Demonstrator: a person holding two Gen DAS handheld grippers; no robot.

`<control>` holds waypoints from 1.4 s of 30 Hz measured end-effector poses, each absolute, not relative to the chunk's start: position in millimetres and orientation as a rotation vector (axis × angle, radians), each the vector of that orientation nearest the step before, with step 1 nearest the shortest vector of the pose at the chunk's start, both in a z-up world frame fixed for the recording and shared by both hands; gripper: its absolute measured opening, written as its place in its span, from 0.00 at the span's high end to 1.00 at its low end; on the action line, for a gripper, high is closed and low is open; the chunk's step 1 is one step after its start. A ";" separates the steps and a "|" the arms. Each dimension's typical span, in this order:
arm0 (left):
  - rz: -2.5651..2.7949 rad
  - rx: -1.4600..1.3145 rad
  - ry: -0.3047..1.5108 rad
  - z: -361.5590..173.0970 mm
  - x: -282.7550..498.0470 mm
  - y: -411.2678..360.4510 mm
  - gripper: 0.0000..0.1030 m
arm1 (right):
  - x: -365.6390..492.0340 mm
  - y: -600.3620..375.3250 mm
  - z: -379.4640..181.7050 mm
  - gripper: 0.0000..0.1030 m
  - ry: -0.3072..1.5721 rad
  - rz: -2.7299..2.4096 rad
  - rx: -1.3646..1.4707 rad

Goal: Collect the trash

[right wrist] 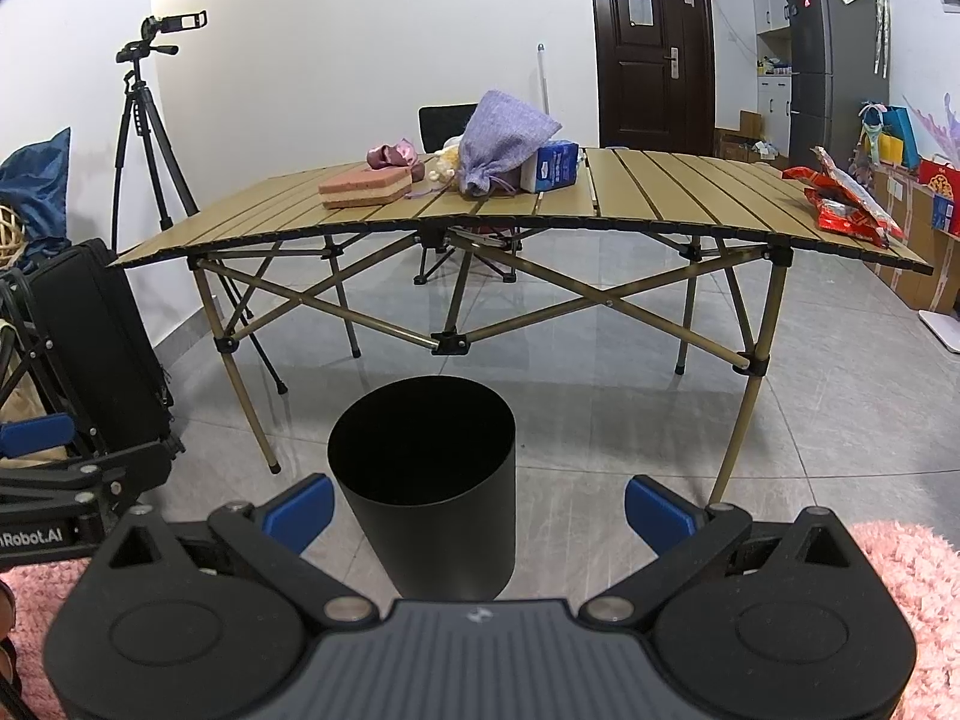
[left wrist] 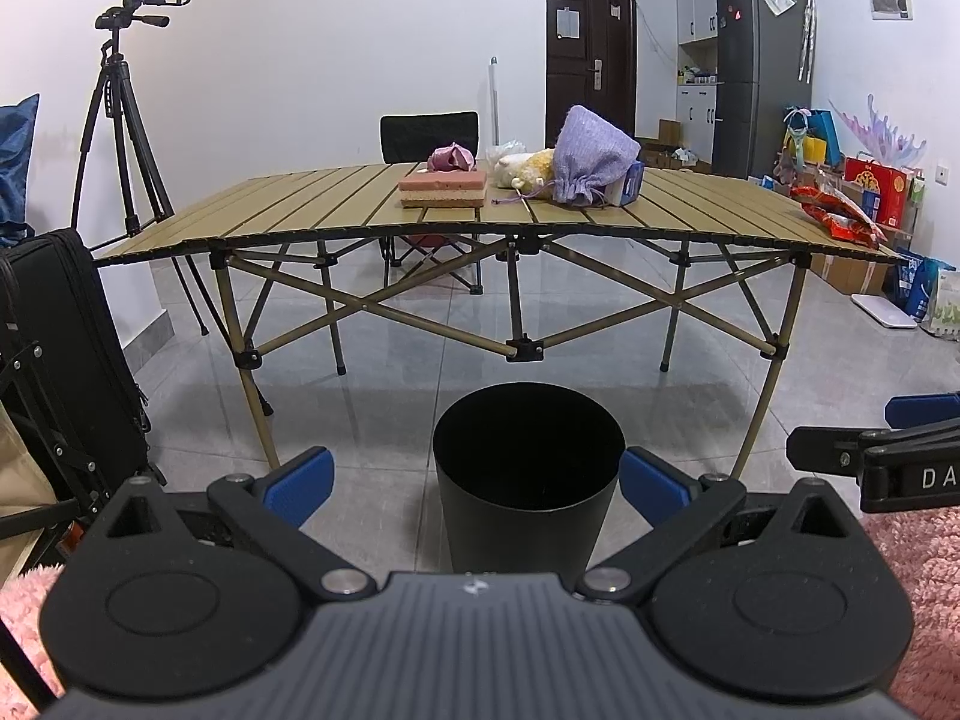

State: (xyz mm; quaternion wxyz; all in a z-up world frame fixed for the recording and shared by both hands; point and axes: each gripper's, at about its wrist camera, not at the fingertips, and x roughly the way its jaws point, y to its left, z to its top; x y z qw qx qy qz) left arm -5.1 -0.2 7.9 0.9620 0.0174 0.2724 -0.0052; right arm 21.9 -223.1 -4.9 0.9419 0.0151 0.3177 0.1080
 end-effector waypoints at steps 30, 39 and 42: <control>-0.022 0.027 0.525 13.1 -2.6 -3.0 0.00 | 30.8 -227.0 3.2 0.00 0.616 0.226 0.032; -0.030 0.035 0.492 21.4 12.2 -9.8 0.00 | 46.3 -234.6 9.3 0.00 0.575 0.219 0.056; -0.030 0.032 0.480 25.8 20.4 -10.8 0.00 | 55.1 -237.4 12.3 0.00 0.555 0.214 0.064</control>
